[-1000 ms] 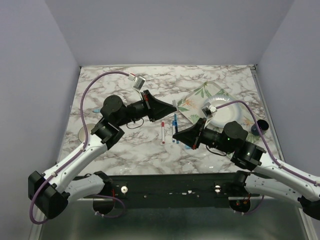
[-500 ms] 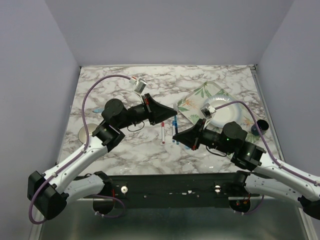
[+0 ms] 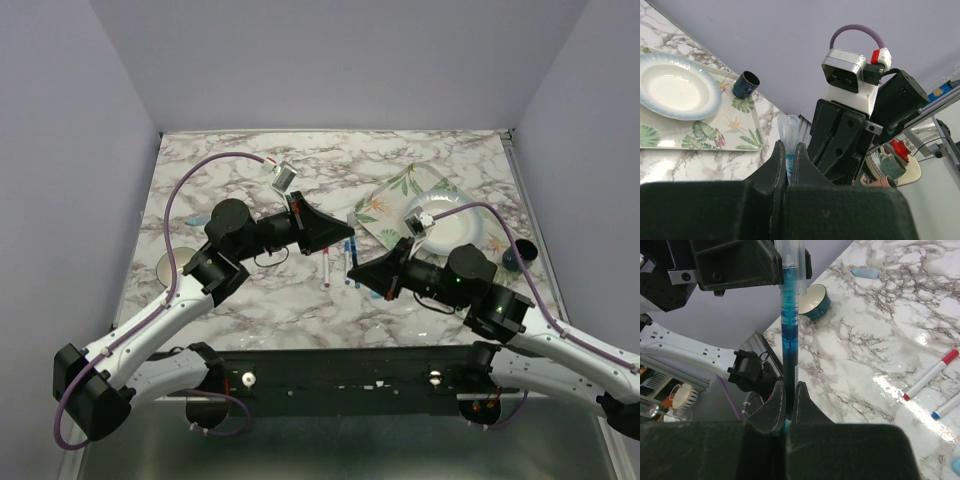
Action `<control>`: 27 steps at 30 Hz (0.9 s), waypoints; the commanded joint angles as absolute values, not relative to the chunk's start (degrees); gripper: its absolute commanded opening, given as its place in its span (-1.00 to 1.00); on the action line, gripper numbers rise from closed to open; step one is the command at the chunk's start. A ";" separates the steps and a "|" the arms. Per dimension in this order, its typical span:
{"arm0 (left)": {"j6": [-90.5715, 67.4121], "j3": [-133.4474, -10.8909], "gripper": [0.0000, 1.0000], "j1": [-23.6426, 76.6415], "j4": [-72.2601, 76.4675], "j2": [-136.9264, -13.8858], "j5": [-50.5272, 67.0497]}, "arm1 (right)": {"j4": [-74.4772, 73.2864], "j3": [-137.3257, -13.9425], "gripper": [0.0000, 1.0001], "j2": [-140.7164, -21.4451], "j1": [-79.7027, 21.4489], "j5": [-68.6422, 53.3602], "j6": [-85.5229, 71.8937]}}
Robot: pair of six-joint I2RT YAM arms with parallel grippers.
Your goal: Insert the pens into the pen caps
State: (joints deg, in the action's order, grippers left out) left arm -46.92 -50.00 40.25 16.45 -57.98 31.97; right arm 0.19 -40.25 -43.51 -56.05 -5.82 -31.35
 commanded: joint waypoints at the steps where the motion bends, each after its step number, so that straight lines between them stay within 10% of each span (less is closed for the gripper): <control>1: -47.55 -49.48 -1.00 40.96 17.84 -58.27 36.21 | 2.20 -44.29 -0.99 -44.73 -55.90 -0.36 -28.48; 7: -45.97 -48.96 -0.75 41.22 16.35 -56.78 37.35 | 1.14 -48.34 -0.99 -45.44 -55.90 2.11 -25.49; 17: -40.44 -49.22 0.61 41.22 10.38 -50.89 31.83 | 4.83 -44.74 -0.99 -43.24 -55.90 -3.43 -21.97; 27: -32.44 -56.59 0.68 41.22 3.00 -51.59 29.45 | 7.03 -42.01 -0.99 -43.33 -55.90 -12.83 -21.18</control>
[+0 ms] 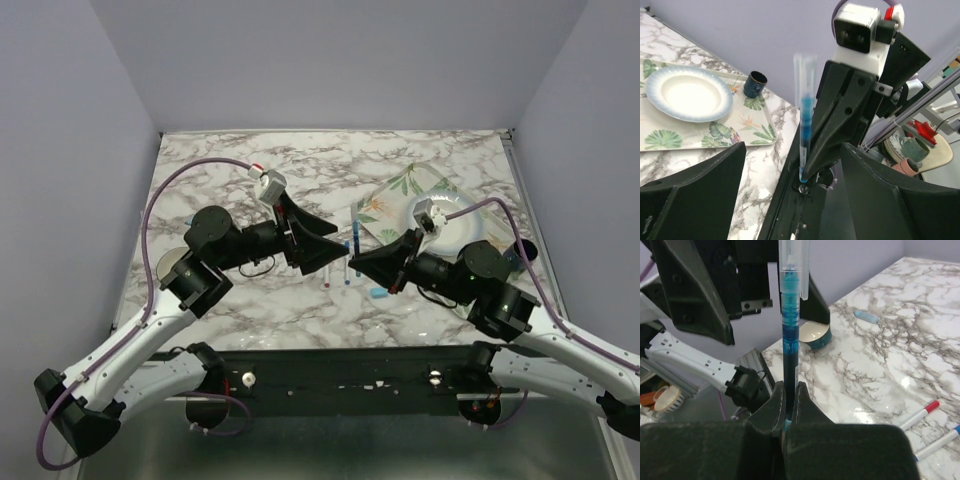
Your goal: Insert the pens into the pen caps
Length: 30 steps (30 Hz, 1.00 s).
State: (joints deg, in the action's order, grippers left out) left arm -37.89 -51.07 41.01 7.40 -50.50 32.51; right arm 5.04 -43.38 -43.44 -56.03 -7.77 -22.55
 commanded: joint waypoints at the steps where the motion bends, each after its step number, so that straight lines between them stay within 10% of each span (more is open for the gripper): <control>1: -32.00 -58.17 0.68 41.13 2.99 -52.29 29.01 | 6.86 -42.01 -0.99 -43.42 -55.99 -12.66 -21.53; 30: -35.59 -65.39 0.26 40.34 7.12 -59.59 28.91 | 6.33 -42.98 -0.99 -45.70 -55.99 -13.80 -23.73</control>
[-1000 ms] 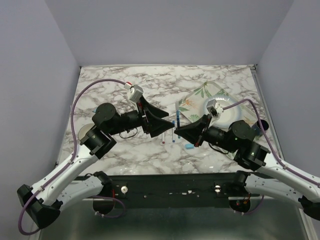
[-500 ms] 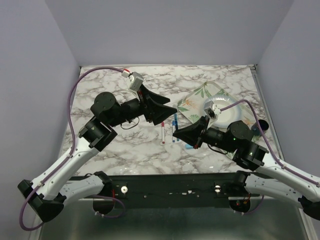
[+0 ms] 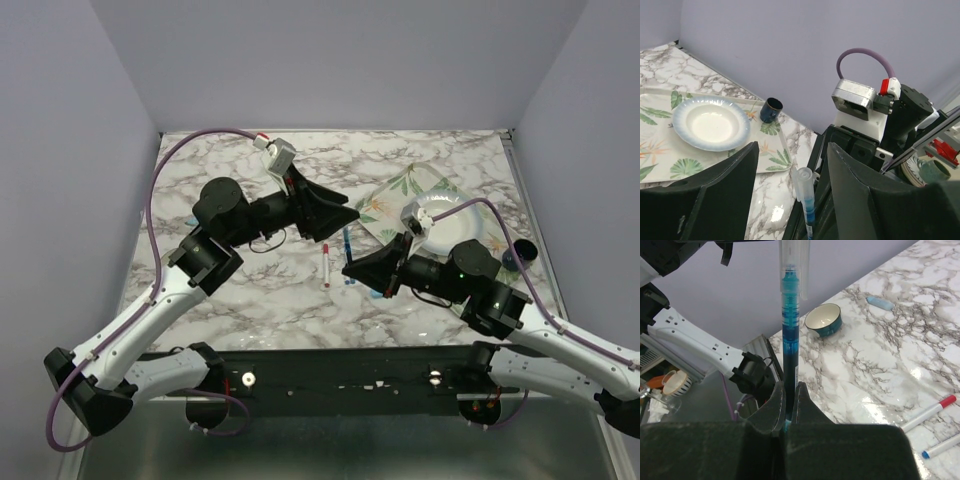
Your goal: Insert the pens into the pen caps
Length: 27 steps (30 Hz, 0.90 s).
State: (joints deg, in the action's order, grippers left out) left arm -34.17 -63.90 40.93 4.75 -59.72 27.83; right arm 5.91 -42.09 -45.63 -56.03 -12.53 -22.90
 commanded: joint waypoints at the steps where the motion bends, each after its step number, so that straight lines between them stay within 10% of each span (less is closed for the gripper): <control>1: -35.68 -65.65 0.22 40.25 7.21 -59.76 29.35 | 6.42 -42.80 -0.99 -45.79 -55.90 -13.71 -24.17; 7: -36.56 -64.96 0.00 40.08 7.29 -60.47 32.08 | 7.82 -42.01 -0.99 -46.05 -55.99 -13.71 -25.40; 16: -39.98 -61.61 -1.00 40.17 10.28 -59.85 34.54 | 8.17 -43.41 -0.99 -46.14 -55.90 -10.73 -25.75; 27: -48.51 -59.33 -1.00 40.08 5.28 -61.96 38.49 | 9.23 -48.16 -0.99 -46.15 -55.99 -4.93 -19.69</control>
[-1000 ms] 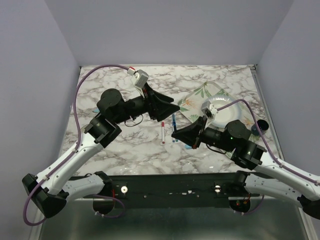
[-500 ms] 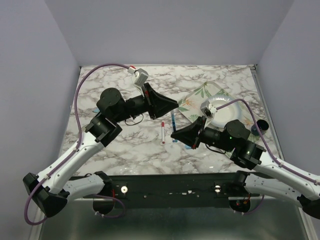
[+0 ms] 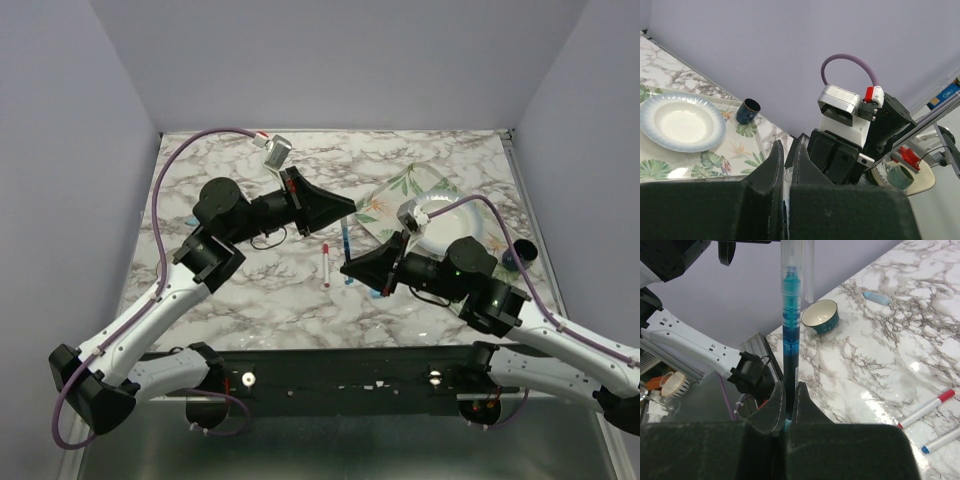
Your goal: Insert the pens into the pen caps
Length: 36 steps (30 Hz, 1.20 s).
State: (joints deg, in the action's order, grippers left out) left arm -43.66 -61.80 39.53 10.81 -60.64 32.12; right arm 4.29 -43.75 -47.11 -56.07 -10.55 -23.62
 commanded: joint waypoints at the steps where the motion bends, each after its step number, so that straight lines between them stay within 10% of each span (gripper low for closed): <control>1: -49.47 -58.98 -1.00 40.17 5.10 -61.88 38.58 | 9.40 -48.34 -0.99 -45.79 -55.90 -4.49 -18.73; 36: -45.88 -45.17 -1.00 48.86 3.77 -57.39 31.47 | 10.63 -78.39 -0.99 -59.67 -54.14 11.61 -9.24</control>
